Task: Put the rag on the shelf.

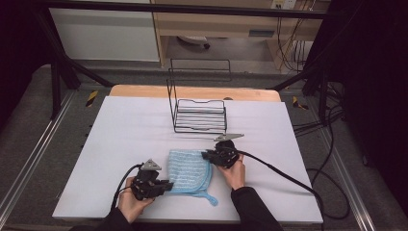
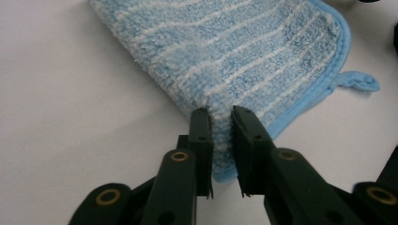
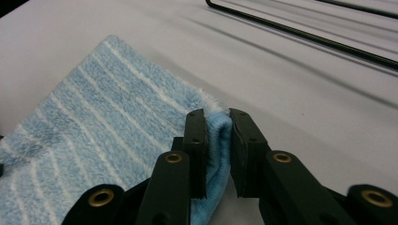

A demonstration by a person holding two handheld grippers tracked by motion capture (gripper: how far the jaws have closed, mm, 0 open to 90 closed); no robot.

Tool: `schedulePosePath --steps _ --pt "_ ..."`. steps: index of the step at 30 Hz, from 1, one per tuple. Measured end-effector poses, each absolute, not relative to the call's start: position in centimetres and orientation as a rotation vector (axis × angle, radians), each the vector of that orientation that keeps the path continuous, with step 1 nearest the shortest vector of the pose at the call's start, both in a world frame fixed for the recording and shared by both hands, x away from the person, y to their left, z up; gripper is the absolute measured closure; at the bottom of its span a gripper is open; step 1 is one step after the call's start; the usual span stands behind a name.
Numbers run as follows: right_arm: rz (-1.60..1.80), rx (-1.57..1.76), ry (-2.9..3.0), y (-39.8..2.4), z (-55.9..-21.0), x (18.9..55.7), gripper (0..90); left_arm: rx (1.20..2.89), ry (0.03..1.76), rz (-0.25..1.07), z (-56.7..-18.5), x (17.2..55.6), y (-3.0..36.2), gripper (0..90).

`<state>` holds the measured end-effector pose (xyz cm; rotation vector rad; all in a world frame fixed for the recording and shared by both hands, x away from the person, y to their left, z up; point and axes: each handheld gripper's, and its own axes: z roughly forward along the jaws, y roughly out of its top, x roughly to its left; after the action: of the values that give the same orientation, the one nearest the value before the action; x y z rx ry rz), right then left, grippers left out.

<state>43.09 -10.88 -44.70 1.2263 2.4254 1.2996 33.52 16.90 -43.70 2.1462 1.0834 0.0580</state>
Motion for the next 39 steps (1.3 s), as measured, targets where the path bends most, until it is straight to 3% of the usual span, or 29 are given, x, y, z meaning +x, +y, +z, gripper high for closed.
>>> schedulePosePath --steps 3,7,10,11,12,16,23,31,33,35,39 --pt "1.287 1.225 2.427 -11.0 -44.8 43.1 73.0 2.160 1.052 0.064 -43.6 33.7 17.2 73.1" --pt "1.310 1.196 2.389 -11.5 -43.9 42.6 52.7 2.157 1.007 0.094 -42.7 34.2 17.9 56.1" --pt "1.337 1.186 2.378 -12.0 -43.2 42.5 44.8 2.117 0.998 0.147 -41.8 35.1 18.6 45.3" --pt "1.352 1.179 2.363 -12.6 -42.6 42.2 35.0 2.104 0.992 0.160 -41.5 35.5 18.8 39.9" --pt "1.361 1.165 2.352 -12.9 -42.4 42.1 31.3 2.101 0.988 0.166 -41.2 35.9 18.9 37.2" --pt "1.398 1.180 2.334 -14.3 -42.2 41.5 16.3 2.097 0.988 0.200 -40.6 37.7 18.9 29.1" --pt "1.389 1.199 2.342 -16.1 -42.5 40.3 4.8 2.109 1.004 0.245 -40.6 40.2 17.6 22.7" --pt "1.407 1.203 2.334 -17.3 -42.9 39.3 3.2 2.116 1.059 0.258 -42.2 43.0 16.9 21.3" --pt "1.416 1.204 2.334 -17.3 -43.1 39.0 3.2 2.124 1.073 0.270 -42.5 43.2 16.9 26.7" --pt "1.427 1.202 2.340 -17.1 -43.2 38.9 3.3 2.118 1.087 0.251 -42.7 43.5 17.0 38.5" --pt "1.445 1.203 2.339 -17.1 -43.2 38.8 3.6 2.132 1.117 0.203 -43.4 43.7 16.8 47.4"
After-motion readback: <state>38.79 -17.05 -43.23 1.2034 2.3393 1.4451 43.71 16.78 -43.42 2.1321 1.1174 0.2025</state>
